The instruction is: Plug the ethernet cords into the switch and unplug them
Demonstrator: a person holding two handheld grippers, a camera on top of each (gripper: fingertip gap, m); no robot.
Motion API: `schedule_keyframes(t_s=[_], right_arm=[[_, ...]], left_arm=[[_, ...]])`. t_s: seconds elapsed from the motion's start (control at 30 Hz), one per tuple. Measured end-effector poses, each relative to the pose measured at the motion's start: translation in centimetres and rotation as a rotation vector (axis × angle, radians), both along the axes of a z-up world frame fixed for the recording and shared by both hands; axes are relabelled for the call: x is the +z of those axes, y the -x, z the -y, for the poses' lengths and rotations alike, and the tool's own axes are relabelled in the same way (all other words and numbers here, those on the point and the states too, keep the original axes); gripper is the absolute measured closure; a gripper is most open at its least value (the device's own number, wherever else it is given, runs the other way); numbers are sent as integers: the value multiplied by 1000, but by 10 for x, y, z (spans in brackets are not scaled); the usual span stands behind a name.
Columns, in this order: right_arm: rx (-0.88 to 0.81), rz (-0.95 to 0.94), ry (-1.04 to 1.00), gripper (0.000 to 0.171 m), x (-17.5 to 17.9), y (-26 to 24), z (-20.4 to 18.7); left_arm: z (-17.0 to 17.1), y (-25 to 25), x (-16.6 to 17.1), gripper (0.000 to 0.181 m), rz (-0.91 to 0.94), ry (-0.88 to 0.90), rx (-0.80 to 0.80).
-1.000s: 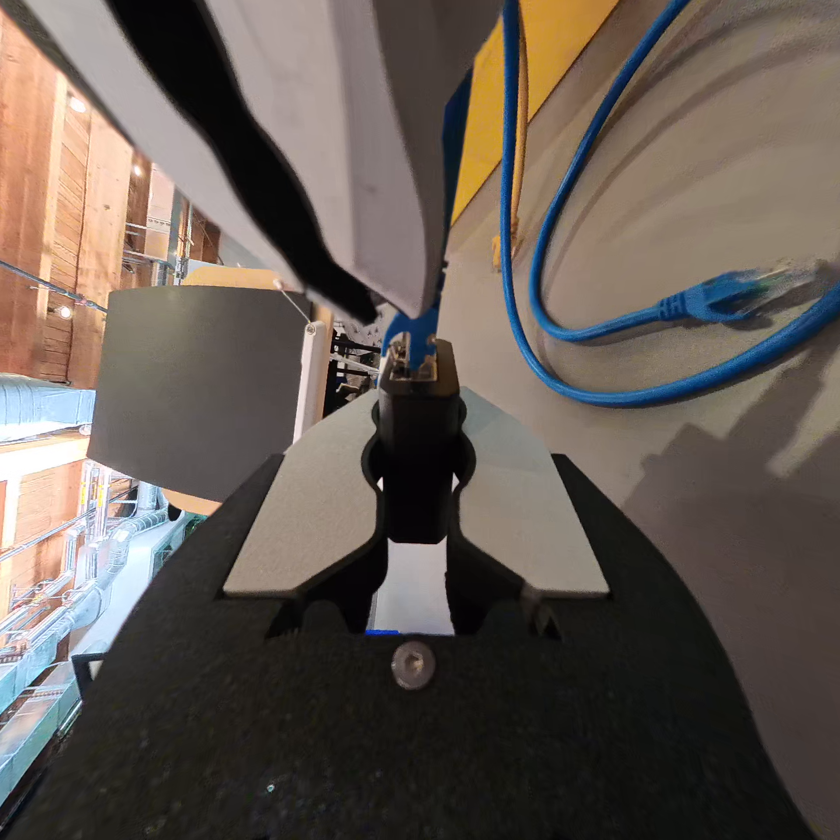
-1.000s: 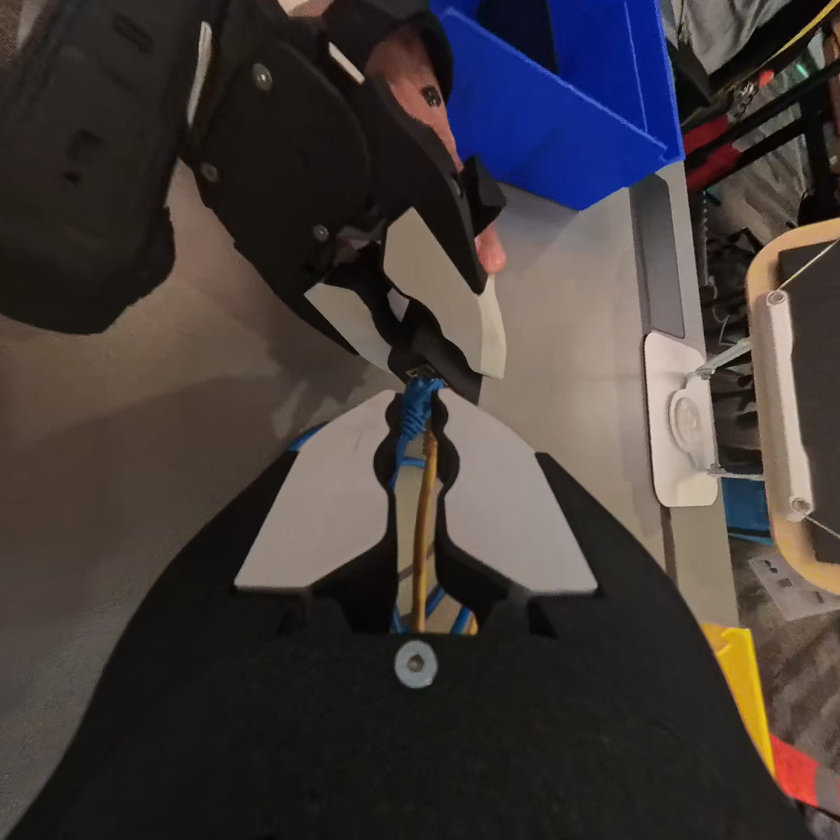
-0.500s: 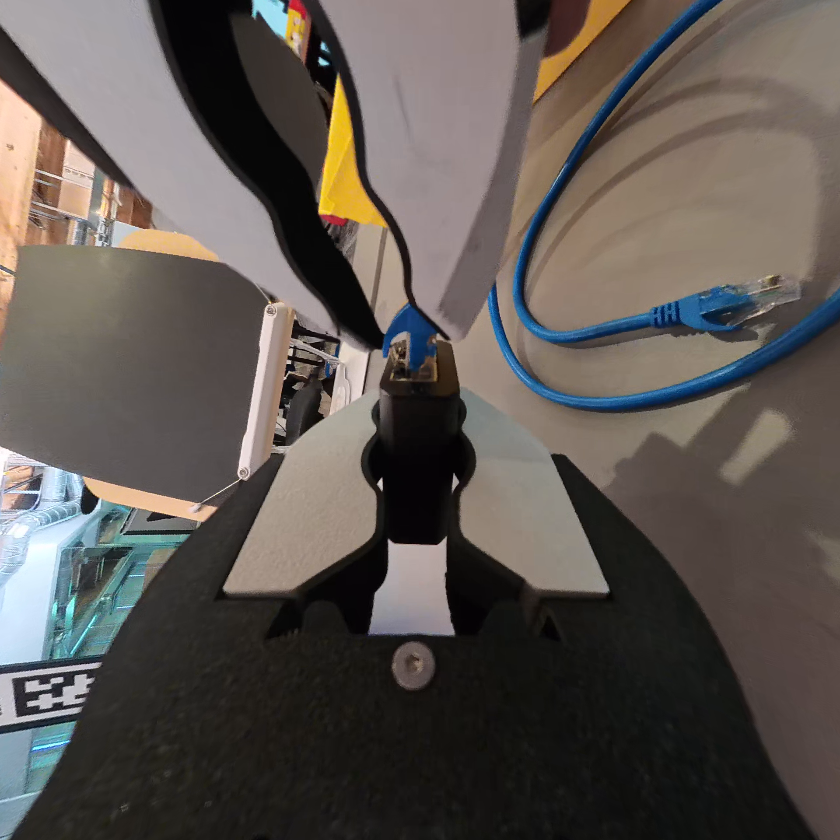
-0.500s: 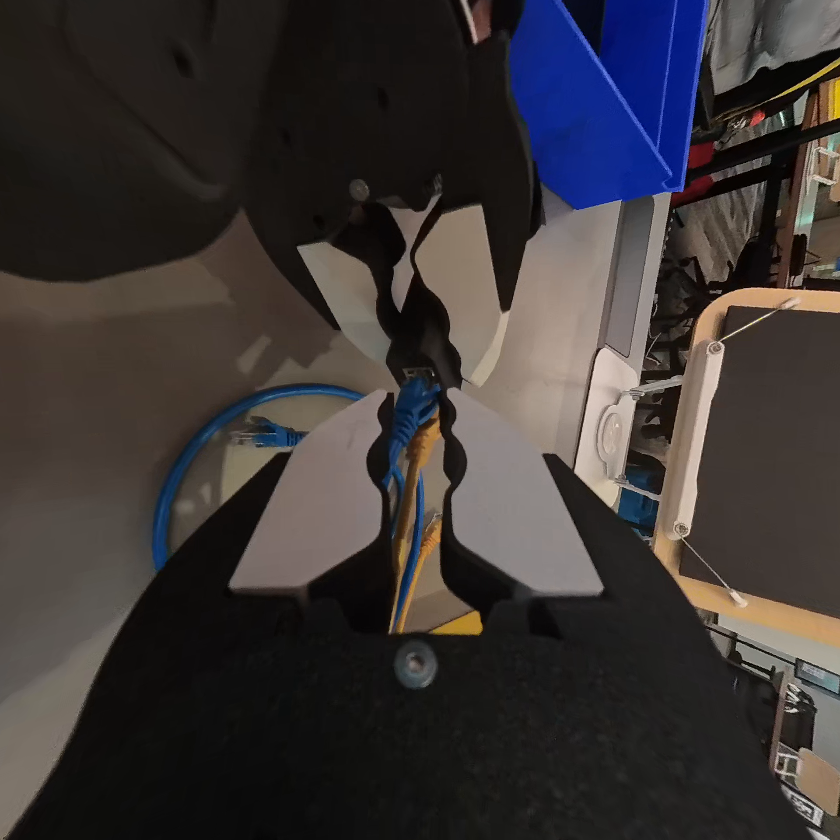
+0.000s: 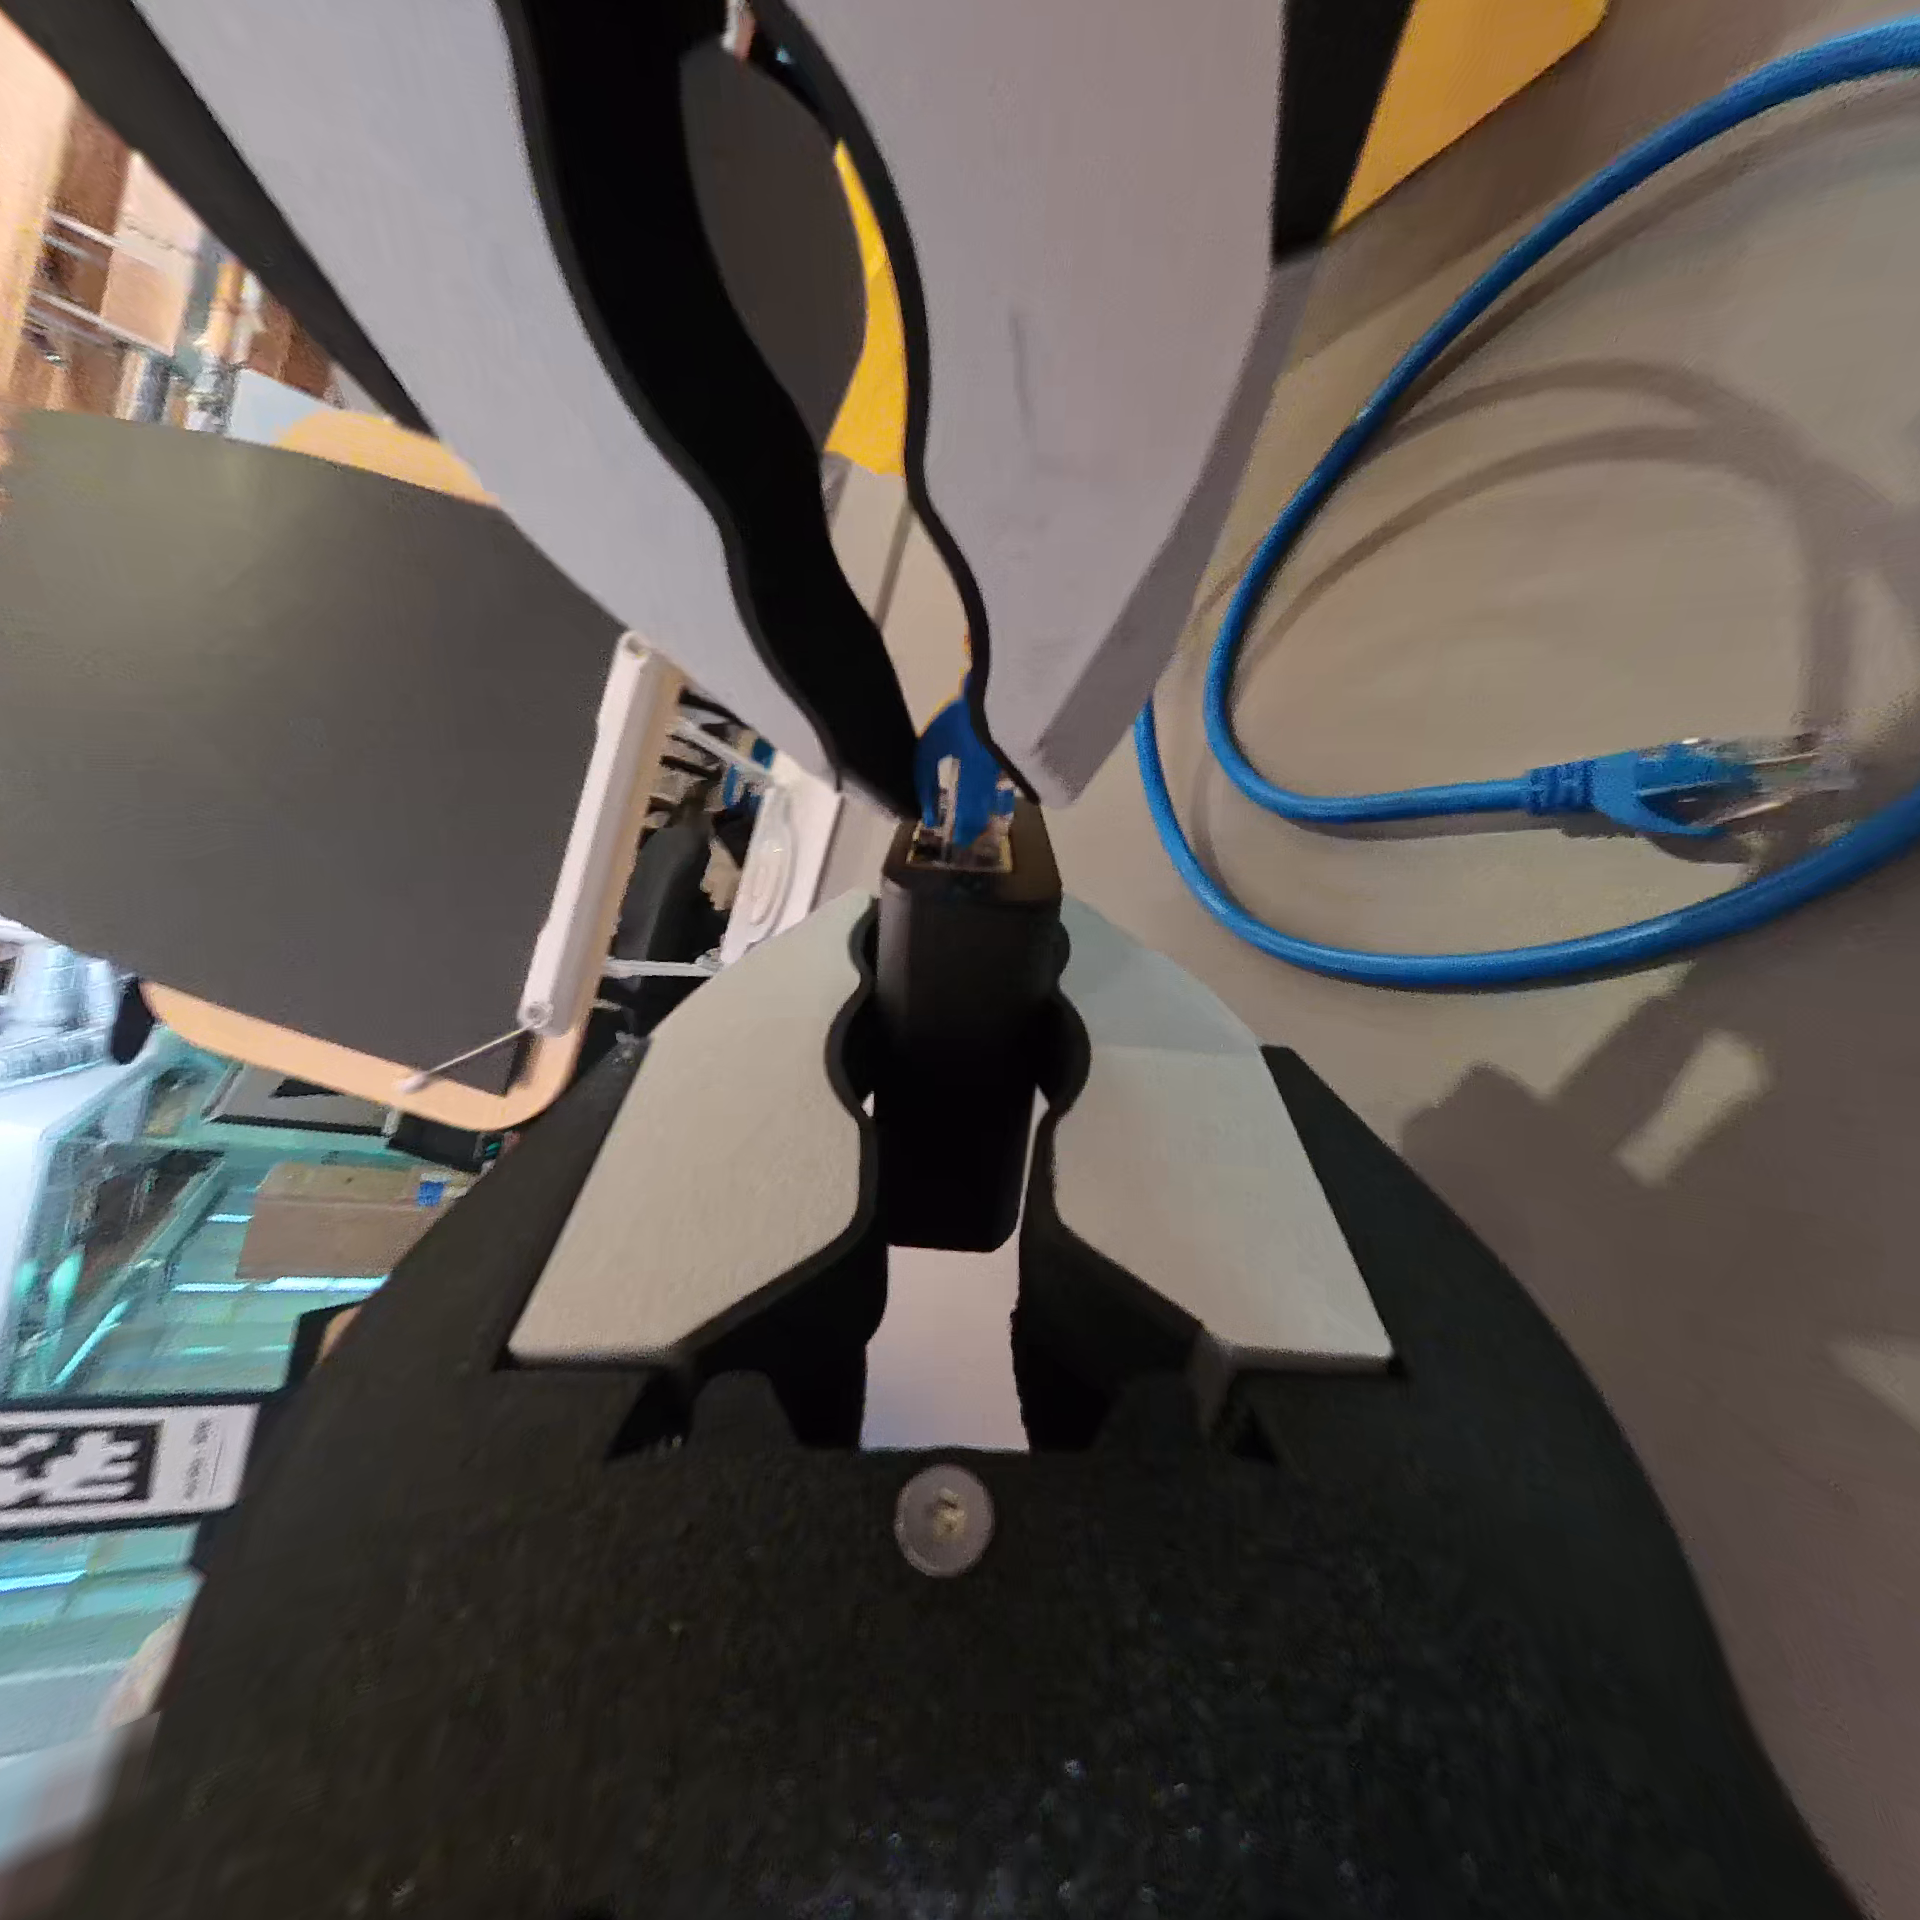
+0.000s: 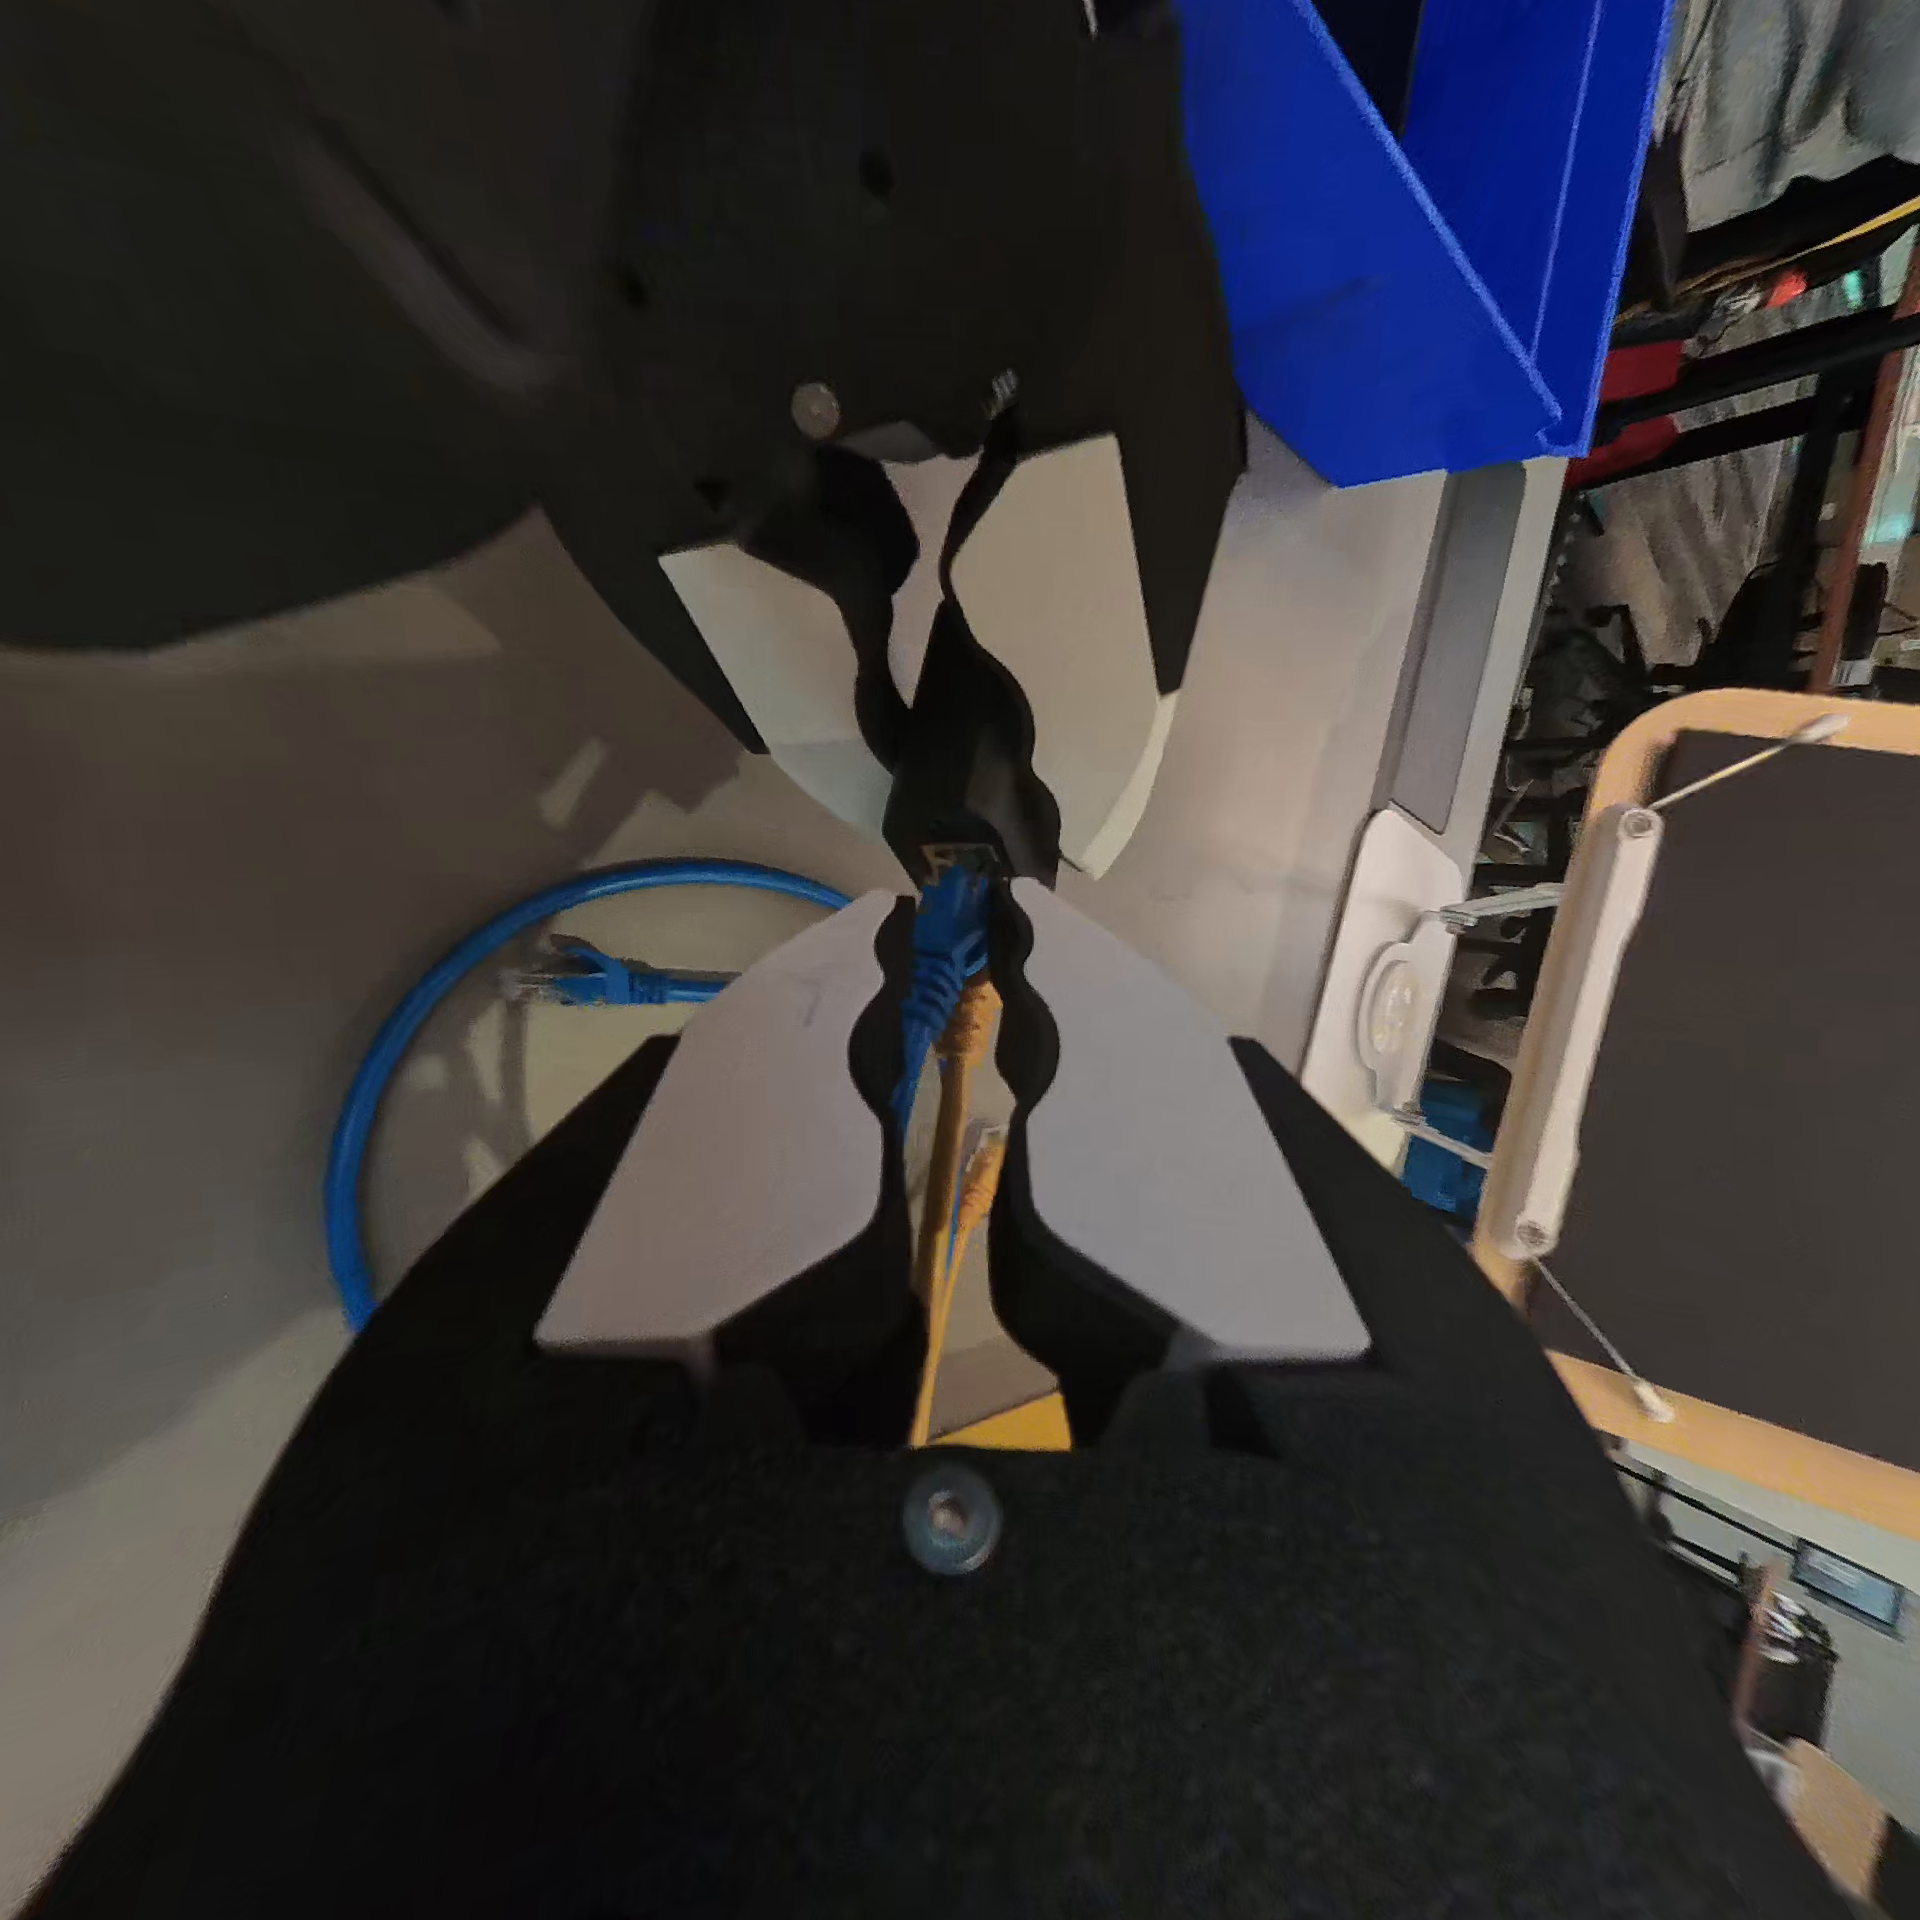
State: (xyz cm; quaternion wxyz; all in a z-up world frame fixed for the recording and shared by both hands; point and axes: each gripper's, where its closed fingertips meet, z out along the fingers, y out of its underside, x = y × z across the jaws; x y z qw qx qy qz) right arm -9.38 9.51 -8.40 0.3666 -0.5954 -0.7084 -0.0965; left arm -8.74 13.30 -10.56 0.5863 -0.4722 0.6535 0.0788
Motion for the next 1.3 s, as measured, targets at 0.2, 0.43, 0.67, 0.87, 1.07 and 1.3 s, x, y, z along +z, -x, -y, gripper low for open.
schedule_keyframes(t_s=[0.2, 0.43, 0.67, 0.87, 1.07, 1.3], right_arm=[[13, 10, -13, 159, -3, 0, 0], [-64, -112, 50, 158, -4, -2, 1], [-316, -455, 374, 157, 5, -12, 18], [-443, -592, 427, 155, -2, -17, 17], [-482, -630, 496, 161, -13, -17, 13], [-453, -686, 580, 161, -13, -26, 23]], left_arm=[[0, 1, -2, 156, -21, -38, 16], [0, -4, -6, 156, -26, -34, -26], [-5, 0, 4, 156, -28, -194, 6], [-1, 0, 11, 156, -46, -318, 35], [-1, -1, 4, 155, -76, -319, 24], [7, -8, 1, 155, -95, -274, -24]])
